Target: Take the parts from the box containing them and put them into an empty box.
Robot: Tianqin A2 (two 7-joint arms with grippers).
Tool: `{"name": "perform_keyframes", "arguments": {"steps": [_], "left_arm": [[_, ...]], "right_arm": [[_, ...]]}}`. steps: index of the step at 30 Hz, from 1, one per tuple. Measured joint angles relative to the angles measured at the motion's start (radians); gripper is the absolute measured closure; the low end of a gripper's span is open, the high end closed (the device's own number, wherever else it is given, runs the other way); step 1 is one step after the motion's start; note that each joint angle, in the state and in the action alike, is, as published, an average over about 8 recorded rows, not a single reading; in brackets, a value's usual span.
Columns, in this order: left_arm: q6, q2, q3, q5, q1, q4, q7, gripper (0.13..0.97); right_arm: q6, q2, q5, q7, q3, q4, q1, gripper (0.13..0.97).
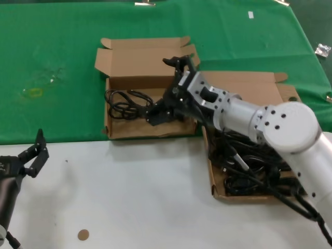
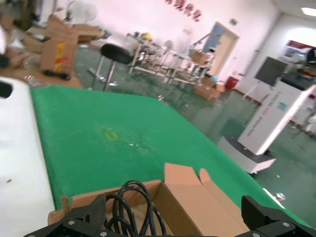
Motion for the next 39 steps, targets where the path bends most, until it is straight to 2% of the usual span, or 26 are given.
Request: {"name": "perform_keyframes", "arguments": {"steps": [4, 12, 21, 30, 39], "left_arm": [[0.0, 0.0, 0.0, 0.0, 0.0, 0.0, 0.0, 0.524], [0.0, 0.0, 0.0, 0.0, 0.0, 0.0, -0.001, 0.322], [0.0, 0.0, 0.0, 0.0, 0.0, 0.0, -0.001, 0.192], [0.0, 0.0, 0.0, 0.0, 0.0, 0.0, -0.001, 0.134], [0.0, 0.0, 0.0, 0.0, 0.0, 0.0, -0.001, 0.133]], "right_arm": [[0.043, 0.004, 0.035, -0.004, 0.03, 0.037, -0.059, 0.132], [0.129, 0.011, 0.105, -0.012, 0.09, 0.112, -0.177, 0.129], [0.226, 0.019, 0.184, -0.022, 0.157, 0.196, -0.31, 0.129], [0.323, 0.027, 0.263, -0.031, 0.225, 0.28, -0.443, 0.129], [0.42, 0.035, 0.342, -0.04, 0.292, 0.364, -0.576, 0.129]]}}
